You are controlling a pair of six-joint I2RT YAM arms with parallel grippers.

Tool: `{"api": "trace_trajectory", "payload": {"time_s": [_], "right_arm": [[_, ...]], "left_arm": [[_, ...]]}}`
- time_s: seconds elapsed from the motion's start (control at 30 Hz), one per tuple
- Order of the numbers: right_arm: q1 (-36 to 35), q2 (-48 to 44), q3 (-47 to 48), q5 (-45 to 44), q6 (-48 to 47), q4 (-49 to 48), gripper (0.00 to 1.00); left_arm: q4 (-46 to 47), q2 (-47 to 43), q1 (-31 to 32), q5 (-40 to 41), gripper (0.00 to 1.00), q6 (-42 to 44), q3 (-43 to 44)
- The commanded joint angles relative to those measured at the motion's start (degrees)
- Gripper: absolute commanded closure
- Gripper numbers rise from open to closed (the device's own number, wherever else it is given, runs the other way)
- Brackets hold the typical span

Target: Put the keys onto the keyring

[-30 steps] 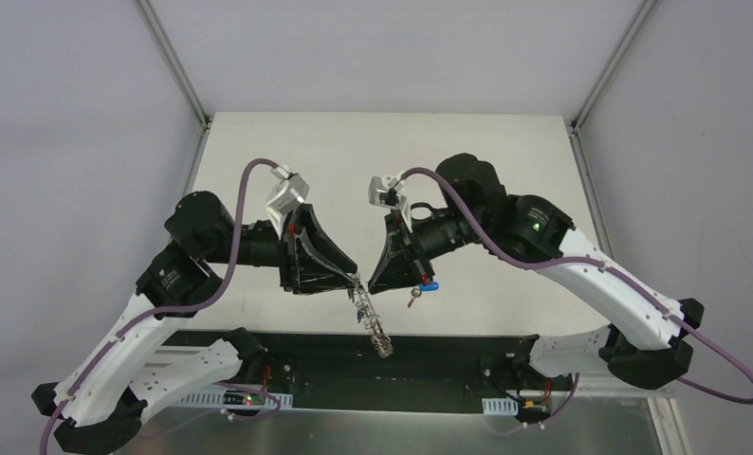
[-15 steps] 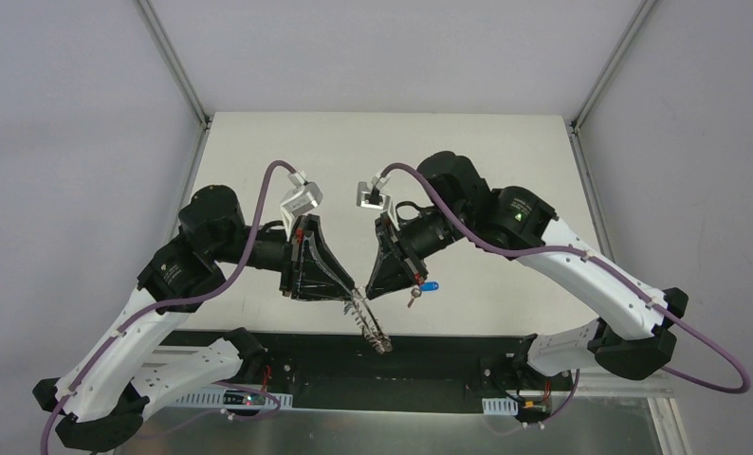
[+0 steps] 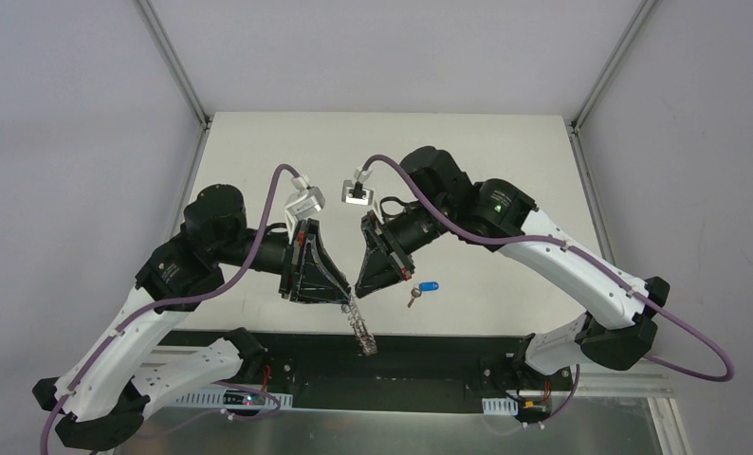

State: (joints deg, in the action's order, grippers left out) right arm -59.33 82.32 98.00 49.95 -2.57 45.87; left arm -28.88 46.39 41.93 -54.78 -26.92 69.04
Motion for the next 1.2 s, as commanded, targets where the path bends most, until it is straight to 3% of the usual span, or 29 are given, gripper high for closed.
{"api": "trace_trajectory", "payload": {"time_s": [0.0,0.77,1.07,1.17], "right_arm": [[0.3,0.3,4.1,2.2,1.5,-0.9,1.0],[-1.4,1.9,5.3,3.1,-0.6,2.3,1.0],[-1.4,2.1,5.5,3.0,0.0,1.3,1.0],[-1.3,2.0,5.4,2.8,0.2,0.8,1.0]], "left_arm": [[-0.3,0.3,-0.1,-0.1,0.7,1.4,2.4],[-4.3,2.1,-0.1,1.8,0.76,4.1,4.3],[-4.7,2.6,-0.1,2.0,0.85,4.3,4.3],[-4.8,2.9,-0.1,2.0,0.99,4.4,4.4]]}}
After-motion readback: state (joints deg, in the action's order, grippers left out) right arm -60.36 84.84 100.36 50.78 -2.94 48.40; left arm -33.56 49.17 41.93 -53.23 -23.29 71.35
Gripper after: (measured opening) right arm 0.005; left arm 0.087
